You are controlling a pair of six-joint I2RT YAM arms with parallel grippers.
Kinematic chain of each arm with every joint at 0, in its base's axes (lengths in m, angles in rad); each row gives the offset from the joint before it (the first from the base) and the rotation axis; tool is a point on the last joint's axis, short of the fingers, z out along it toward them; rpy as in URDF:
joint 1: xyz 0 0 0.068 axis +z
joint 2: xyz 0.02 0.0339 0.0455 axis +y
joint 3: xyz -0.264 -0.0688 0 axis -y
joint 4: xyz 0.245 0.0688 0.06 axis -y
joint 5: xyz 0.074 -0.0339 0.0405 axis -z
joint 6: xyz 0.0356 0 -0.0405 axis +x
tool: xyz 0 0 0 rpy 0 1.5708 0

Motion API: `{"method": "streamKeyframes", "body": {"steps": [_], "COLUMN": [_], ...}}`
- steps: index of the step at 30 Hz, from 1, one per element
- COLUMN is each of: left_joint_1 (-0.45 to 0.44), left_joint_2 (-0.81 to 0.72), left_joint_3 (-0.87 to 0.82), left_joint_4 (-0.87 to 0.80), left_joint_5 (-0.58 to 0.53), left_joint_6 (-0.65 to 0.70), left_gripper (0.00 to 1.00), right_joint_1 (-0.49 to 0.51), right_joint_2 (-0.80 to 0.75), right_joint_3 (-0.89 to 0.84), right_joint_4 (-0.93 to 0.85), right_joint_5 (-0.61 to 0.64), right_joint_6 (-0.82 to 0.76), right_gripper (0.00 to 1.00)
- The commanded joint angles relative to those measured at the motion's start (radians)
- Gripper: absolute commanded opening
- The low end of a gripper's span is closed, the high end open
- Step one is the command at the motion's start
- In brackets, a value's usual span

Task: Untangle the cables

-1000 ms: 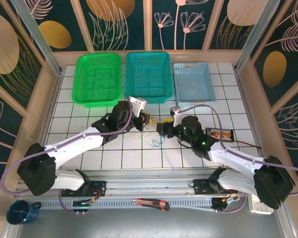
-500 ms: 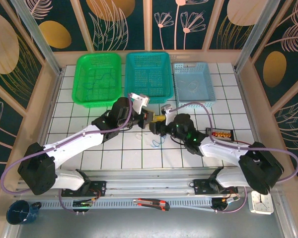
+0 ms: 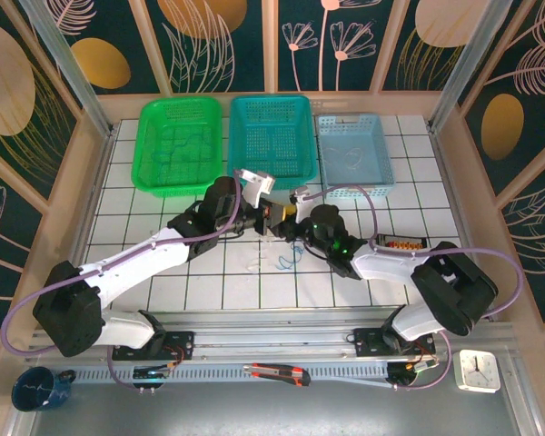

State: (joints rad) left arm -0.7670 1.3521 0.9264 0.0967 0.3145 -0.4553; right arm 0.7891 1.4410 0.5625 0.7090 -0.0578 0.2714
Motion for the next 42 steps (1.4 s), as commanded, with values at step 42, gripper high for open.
{"method": "streamKeyframes", "body": {"steps": [42], "left_joint_1": [-0.005], "left_joint_2": [-0.099], "left_joint_3": [0.116], "left_joint_4": [0.099], "left_joint_5": [-0.055], "left_joint_6": [-0.109], "left_gripper": [0.0], "right_joint_1": [0.076], "right_joint_2": [-0.126], "right_joint_3": [-0.172], "right_joint_4": [-0.034], "right_joint_5": [0.079], "right_joint_6": [0.081], "right_gripper": [0.53]}}
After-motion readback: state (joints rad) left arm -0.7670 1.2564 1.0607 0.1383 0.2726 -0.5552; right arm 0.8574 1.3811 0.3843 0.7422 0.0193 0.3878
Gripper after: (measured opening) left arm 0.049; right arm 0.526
